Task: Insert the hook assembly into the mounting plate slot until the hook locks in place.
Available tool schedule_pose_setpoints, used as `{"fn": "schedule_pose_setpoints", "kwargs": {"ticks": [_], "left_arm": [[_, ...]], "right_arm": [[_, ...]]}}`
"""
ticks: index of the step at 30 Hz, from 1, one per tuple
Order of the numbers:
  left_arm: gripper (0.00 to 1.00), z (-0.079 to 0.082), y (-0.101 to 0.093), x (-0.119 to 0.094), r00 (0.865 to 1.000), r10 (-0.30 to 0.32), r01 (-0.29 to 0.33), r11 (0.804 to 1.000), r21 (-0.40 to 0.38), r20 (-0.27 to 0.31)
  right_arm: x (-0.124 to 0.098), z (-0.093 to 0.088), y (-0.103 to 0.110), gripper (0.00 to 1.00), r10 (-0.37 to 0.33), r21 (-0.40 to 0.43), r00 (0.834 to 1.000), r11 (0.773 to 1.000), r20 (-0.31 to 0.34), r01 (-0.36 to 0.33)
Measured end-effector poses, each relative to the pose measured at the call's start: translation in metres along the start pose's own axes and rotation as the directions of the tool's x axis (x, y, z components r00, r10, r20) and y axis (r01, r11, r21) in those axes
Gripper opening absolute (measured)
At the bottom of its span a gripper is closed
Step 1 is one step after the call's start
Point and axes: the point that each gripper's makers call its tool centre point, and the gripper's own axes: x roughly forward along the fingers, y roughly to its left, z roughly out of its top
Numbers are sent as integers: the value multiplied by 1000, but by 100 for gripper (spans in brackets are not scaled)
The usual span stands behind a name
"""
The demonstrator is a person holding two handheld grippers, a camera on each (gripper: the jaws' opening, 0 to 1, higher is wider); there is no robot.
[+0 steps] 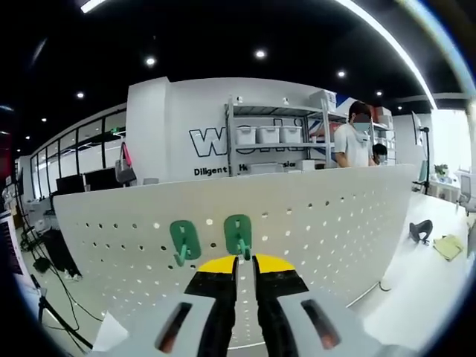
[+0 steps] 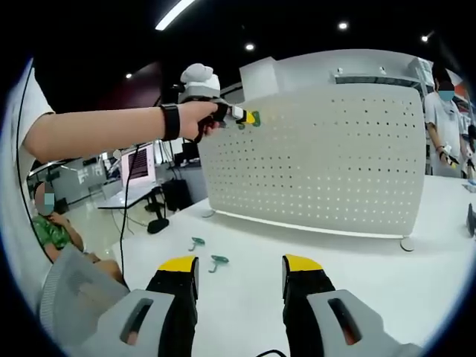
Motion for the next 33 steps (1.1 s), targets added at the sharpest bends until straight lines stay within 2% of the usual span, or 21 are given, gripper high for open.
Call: {"fn": "schedule_pose_setpoints", "kwargs": {"ticks": [11,17,24,26,28,30,33], "left_arm": [[14,-9,-4,-15,999,-50,50,999,-2,16],[19,-18,-17,-20,991,-131,131,991,15,7],[22,-23,-25,-29,982,-188,188,982,23,17],[18,-22,-22,-35,985,-171,170,985,38,26],[21,-21,-27,-38,978,-202,201,979,27,49],[26,-27,-30,-40,973,-231,231,973,1,29],[28,-25,-30,-47,969,-239,238,971,27,68]], "right_arm": [[2,4,2,45,9,-18,1000,1000,-3,-9],[1,6,2,46,7,-24,1000,1000,-1,-7],[1,6,3,46,7,-23,1000,1000,2,-7],[1,6,4,46,8,-24,1000,1000,-1,-8],[1,5,4,45,6,-26,1000,1000,0,-6],[1,5,4,45,7,-21,1000,1000,0,-7],[0,4,4,45,5,-22,1000,1000,-1,-5]]}}
